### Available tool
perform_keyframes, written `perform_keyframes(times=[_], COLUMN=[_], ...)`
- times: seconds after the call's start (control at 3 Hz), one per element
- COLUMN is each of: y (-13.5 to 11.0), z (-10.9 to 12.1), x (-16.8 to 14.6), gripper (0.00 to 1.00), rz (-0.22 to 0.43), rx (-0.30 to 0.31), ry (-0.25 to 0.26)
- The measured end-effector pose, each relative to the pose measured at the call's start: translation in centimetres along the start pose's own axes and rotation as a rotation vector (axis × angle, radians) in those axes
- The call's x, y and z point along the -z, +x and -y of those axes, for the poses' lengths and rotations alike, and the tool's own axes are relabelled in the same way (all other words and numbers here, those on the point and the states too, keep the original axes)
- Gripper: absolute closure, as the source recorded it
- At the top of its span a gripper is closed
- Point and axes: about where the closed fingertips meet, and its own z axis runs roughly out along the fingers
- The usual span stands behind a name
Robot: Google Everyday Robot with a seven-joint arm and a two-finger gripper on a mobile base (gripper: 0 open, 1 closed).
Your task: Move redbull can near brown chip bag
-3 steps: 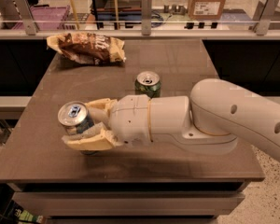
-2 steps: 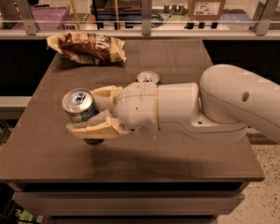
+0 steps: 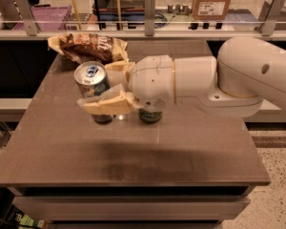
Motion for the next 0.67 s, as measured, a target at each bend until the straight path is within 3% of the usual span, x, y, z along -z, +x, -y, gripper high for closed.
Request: perform_keyframes(times=[0.67], y=[-2.1], z=[5.5], x=[0.5], gripper=[1.00], rz=[0.027], rx=[-0.001], ry=[-0.013])
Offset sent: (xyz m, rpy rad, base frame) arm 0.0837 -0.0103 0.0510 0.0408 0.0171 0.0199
